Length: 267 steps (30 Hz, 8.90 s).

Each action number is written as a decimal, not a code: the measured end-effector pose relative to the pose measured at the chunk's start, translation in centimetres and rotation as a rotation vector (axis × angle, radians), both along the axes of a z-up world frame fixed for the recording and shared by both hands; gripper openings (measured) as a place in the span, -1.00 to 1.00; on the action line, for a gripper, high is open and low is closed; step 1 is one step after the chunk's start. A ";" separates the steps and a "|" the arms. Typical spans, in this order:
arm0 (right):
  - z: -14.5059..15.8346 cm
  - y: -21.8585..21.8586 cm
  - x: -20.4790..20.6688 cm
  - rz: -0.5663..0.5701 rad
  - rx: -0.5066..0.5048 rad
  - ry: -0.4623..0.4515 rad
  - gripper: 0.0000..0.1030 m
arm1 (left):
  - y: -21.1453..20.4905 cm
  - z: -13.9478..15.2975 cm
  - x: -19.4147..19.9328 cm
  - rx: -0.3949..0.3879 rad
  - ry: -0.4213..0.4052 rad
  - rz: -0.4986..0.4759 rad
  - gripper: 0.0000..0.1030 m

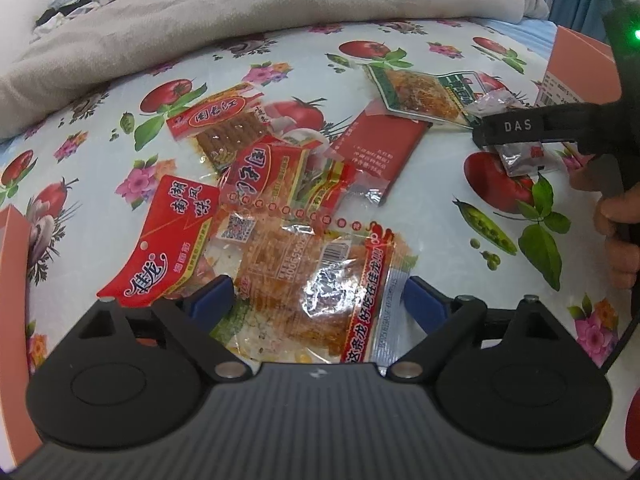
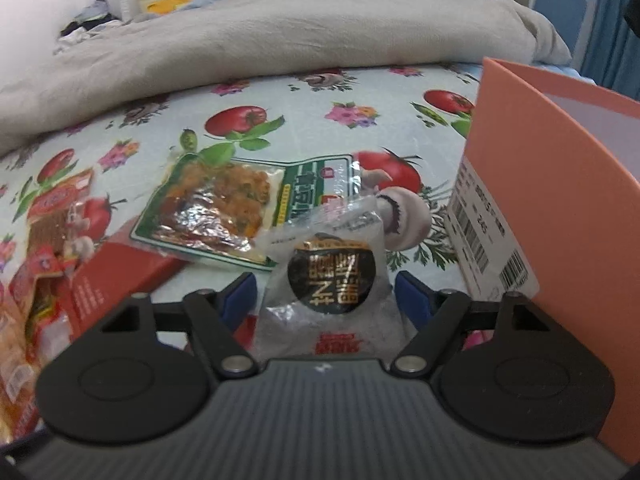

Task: Organize snacks
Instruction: 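Lower the left tool onto the red spicy-strip packet while the right tool lowers onto the silver bag, then close the left tool on the red packet while the right tool closes on the silver bag, then lift both packets and carry them with both tools toward the pink box, then open the right tool to drop the silver bag into the box while the left tool carries the red packet, then open the left tool to drop the red packet into the pink box, then withdraw both tools from the box back over the snack pile, then lower the left tool onto a red spicy-strip packet while the right tool lowers onto the red rectangular packet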

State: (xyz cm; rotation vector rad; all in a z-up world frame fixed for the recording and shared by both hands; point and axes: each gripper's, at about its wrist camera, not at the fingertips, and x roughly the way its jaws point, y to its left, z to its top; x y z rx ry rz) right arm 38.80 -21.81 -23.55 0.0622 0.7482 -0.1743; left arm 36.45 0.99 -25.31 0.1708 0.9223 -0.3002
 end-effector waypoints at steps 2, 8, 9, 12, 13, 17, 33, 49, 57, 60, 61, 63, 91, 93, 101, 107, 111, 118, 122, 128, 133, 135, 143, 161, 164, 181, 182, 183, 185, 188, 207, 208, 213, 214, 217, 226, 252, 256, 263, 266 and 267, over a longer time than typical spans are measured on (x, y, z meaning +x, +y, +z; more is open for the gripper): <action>0.1 0.1 -0.2 0.015 -0.007 0.001 0.30 | -0.1 0.0 0.1 -0.002 0.007 0.009 0.79; 0.5 0.9 -1.9 0.050 -0.045 0.020 0.00 | -1.3 0.6 0.0 0.034 0.005 0.010 0.50; 0.6 1.0 -2.4 0.055 -0.037 0.021 -0.03 | -1.5 0.6 0.0 0.038 0.004 0.009 0.47; 0.8 1.1 -4.1 0.067 -0.018 0.020 -0.07 | -1.9 0.8 -0.2 0.040 0.004 0.006 0.34; 0.8 1.1 -4.6 0.068 -0.014 0.019 -0.08 | -1.9 0.9 -0.2 0.040 0.006 0.009 0.28; 1.0 1.4 -6.6 0.082 0.003 0.019 -0.10 | -2.1 1.1 -0.5 0.043 0.001 0.026 0.14; 1.3 3.7 -13.2 0.195 0.016 0.023 -0.11 | -1.1 2.5 -3.5 -0.009 0.002 0.168 -0.09; 4.0 3.3 -16.2 0.190 0.036 0.019 -0.11 | -0.8 5.9 -8.0 -0.166 -0.006 0.211 -0.10; 5.1 2.9 -17.3 0.196 0.059 0.033 -0.12 | -0.8 7.0 -9.8 -0.174 -0.018 0.204 -0.10; 5.4 2.6 -17.6 0.198 0.057 0.041 -0.12 | -0.6 7.3 -10.2 -0.195 -0.016 0.212 -0.10; 5.5 2.6 -17.7 0.200 0.054 0.045 -0.12 | -0.7 7.4 -10.4 -0.195 -0.018 0.213 -0.10; 5.9 2.5 -17.8 0.208 0.044 0.049 -0.12 | -0.6 7.7 -10.6 -0.207 -0.015 0.218 -0.10; 15.0 0.4 -17.7 0.242 0.093 -0.026 -0.11 | -2.7 16.5 -11.3 -0.248 -0.081 0.205 -0.10; 15.9 0.0 -17.5 0.238 0.095 -0.038 -0.11 | -2.9 17.6 -11.1 -0.262 -0.092 0.203 -0.10; 19.8 -1.2 -17.5 0.233 0.093 -0.108 -0.11 | -3.6 22.5 -11.0 -0.295 -0.150 0.197 -0.09; 22.2 -2.5 -17.8 0.224 0.101 -0.156 -0.11 | -4.7 25.7 -11.5 -0.318 -0.193 0.176 -0.09; 23.8 -3.2 -18.1 0.223 0.090 -0.189 -0.11 | -5.9 27.5 -11.8 -0.327 -0.218 0.154 -0.09; 26.5 -5.1 -18.7 0.199 0.084 -0.253 -0.11 | -9.5 30.8 -12.3 -0.338 -0.270 0.086 -0.09; 27.7 -6.5 -19.0 0.181 0.063 -0.284 -0.11 | -11.9 32.6 -12.4 -0.336 -0.302 0.040 -0.09; 28.3 -9.6 -19.4 0.130 0.062 -0.311 -0.11 | -16.0 33.7 -12.0 -0.348 -0.311 -0.014 -0.09; 27.8 -12.9 -19.8 0.079 0.050 -0.302 -0.11 | -20.5 32.6 -10.9 -0.362 -0.275 -0.067 -0.09; 27.1 -14.6 -19.8 0.047 0.044 -0.287 -0.11 | -22.4 31.7 -10.3 -0.364 -0.249 -0.092 -0.09; 23.1 -20.2 -19.3 -0.068 0.060 -0.191 -0.11 | -30.2 26.2 -7.9 -0.339 -0.123 -0.199 -0.09; 13.6 -24.9 -19.1 -0.182 0.150 0.050 -0.10 | -36.0 16.6 -5.4 -0.222 0.104 -0.283 -0.09; 13.8 -25.0 -19.2 -0.197 0.169 0.048 -0.09 | -35.9 16.6 -5.4 -0.225 0.115 -0.285 -0.07; 20.2 -23.4 -22.1 -0.193 0.154 -0.123 0.15 | -31.4 24.0 -8.4 -0.260 -0.062 -0.261 0.24; 20.8 -23.0 -22.3 -0.184 0.150 -0.137 0.15 | -31.0 24.5 -8.7 -0.263 -0.075 -0.260 0.24; 21.3 -22.6 -22.4 -0.176 0.144 -0.148 0.15 | -30.5 25.0 -9.0 -0.265 -0.089 -0.258 0.24; 22.1 -21.9 -22.6 -0.165 0.139 -0.170 0.15 | -29.5 26.2 -9.4 -0.274 -0.117 -0.251 0.24; 23.4 -21.0 -23.1 -0.147 0.141 -0.208 0.15 | -28.1 27.7 -9.9 -0.283 -0.155 -0.238 0.24; 24.8 -11.4 -24.1 0.040 0.094 -0.271 0.16 | -16.4 28.9 -13.2 -0.309 -0.233 -0.077 0.24; 24.7 -10.8 -24.1 0.049 0.092 -0.268 0.16 | -15.7 28.6 -13.4 -0.310 -0.227 -0.068 0.24; 24.0 -7.9 -24.5 0.093 0.085 -0.257 0.15 | -12.3 27.1 -14.2 -0.310 -0.211 -0.030 0.24; 23.8 -7.3 -24.6 0.102 0.085 -0.255 0.15 | -11.6 26.9 -14.4 -0.307 -0.210 -0.023 0.24; 23.2 -5.5 -25.0 0.123 0.079 -0.240 0.16 | -9.7 26.1 -15.3 -0.310 -0.205 -0.004 0.24; 20.6 -0.4 -26.2 0.180 0.077 -0.202 0.15 | -4.5 23.4 -17.4 -0.290 -0.180 0.053 0.24; 14.6 7.7 -29.1 0.247 0.152 -0.129 0.15 | 6.4 19.0 -25.5 -0.259 -0.190 0.210 0.24; 13.4 7.9 -27.9 0.239 0.171 -0.096 0.15 | 6.8 17.5 -24.8 -0.262 -0.165 0.224 0.25; 12.0 8.1 -24.3 0.230 0.168 -0.074 0.15 | 7.3 15.2 -21.3 -0.266 -0.150 0.230 0.28; 11.3 7.9 -22.3 0.219 0.173 -0.071 0.15 | 7.0 14.3 -19.4 -0.260 -0.158 0.215 0.33; 11.1 7.8 -21.7 0.215 0.175 -0.067 0.15 | 6.9 14.0 -18.9 -0.255 -0.161 0.212 0.33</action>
